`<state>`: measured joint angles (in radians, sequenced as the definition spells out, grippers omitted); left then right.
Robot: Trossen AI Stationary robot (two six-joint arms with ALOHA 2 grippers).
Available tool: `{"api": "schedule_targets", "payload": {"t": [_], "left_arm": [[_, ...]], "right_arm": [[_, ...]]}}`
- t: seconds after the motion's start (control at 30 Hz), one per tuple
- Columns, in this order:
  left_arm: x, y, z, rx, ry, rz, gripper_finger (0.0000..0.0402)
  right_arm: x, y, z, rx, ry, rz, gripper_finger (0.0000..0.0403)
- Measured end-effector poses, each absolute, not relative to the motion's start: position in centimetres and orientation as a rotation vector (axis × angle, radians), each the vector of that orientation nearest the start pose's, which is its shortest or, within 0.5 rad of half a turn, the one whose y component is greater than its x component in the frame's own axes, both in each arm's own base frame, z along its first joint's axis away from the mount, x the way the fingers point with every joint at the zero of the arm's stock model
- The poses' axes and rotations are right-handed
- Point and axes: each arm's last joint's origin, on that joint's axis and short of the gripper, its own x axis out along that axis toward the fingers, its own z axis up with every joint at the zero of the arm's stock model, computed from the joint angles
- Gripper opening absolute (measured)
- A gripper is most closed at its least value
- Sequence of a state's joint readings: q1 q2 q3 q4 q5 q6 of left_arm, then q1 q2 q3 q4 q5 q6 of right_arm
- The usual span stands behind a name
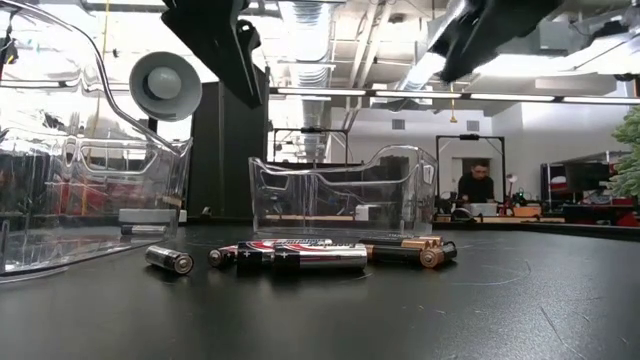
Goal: Sort batteries
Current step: Put the black battery into the top transparent bin
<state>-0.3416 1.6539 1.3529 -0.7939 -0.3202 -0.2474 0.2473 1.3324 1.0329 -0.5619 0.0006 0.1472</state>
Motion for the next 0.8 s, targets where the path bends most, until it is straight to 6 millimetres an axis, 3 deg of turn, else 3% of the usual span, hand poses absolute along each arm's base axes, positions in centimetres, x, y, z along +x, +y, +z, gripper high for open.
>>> {"api": "schedule_targets", "payload": {"t": [0.3,0.8], "left_arm": [[31.6,-11.4,26.3,0.108,1.036,0.107,0.0162],[29.9,-13.8,26.0,0.214,1.091,0.034,0.0162]], "right_arm": [[30.8,7.7,22.3,0.224,1.054,-0.067,0.0184],[32.1,9.2,16.2,0.402,1.138,-0.451,0.0212]]}}
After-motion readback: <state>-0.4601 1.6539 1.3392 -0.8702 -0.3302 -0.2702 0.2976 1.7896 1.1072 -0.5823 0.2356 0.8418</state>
